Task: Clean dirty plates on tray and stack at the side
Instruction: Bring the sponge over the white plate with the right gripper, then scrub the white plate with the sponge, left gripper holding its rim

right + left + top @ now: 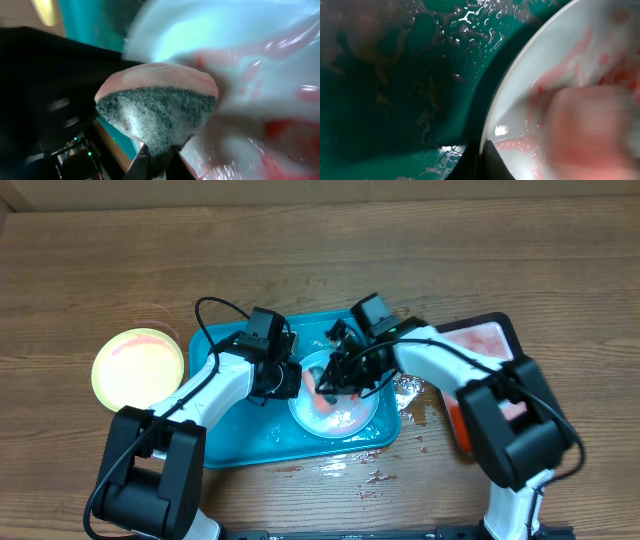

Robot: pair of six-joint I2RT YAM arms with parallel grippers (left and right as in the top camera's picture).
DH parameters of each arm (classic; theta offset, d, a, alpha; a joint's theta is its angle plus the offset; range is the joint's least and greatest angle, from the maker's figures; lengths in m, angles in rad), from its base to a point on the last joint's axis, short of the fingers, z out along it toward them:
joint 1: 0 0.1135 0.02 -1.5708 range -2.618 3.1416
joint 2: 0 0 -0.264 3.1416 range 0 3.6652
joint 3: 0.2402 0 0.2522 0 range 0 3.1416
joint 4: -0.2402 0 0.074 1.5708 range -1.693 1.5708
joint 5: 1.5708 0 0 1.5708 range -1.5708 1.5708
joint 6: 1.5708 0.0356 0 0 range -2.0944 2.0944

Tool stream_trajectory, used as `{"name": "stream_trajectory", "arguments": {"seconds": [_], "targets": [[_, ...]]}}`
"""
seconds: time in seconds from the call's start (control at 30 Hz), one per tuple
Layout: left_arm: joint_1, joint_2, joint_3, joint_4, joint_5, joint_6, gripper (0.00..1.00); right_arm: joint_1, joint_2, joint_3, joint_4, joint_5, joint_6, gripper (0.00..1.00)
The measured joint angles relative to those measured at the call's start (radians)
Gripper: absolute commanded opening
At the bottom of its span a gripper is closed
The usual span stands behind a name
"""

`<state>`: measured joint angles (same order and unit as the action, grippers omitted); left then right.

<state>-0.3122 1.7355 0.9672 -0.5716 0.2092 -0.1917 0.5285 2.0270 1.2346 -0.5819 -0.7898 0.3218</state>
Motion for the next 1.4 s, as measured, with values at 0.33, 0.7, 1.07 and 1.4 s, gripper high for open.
{"name": "stream_trajectory", "arguments": {"seconds": [0.33, 0.7, 1.07, 1.4], "targets": [[0.0, 0.002, -0.004, -0.002, -0.004, -0.011, 0.04, 0.046, 0.041, 0.002, 0.004, 0.105, 0.225, 0.04], [-0.002, 0.002, -0.003, 0.0, 0.008, -0.018, 0.04, 0.061, 0.016, 0.09, -0.143, 0.394, 0.3, 0.04], [-0.002, 0.002, -0.003, -0.002, 0.008, -0.018, 0.04, 0.06, 0.024, 0.198, -0.331, 0.844, 0.241, 0.04], [0.0, 0.002, -0.003, -0.014, 0.003, -0.018, 0.04, 0.071, 0.036, 0.2, -0.3, 0.509, 0.044, 0.04]]}}
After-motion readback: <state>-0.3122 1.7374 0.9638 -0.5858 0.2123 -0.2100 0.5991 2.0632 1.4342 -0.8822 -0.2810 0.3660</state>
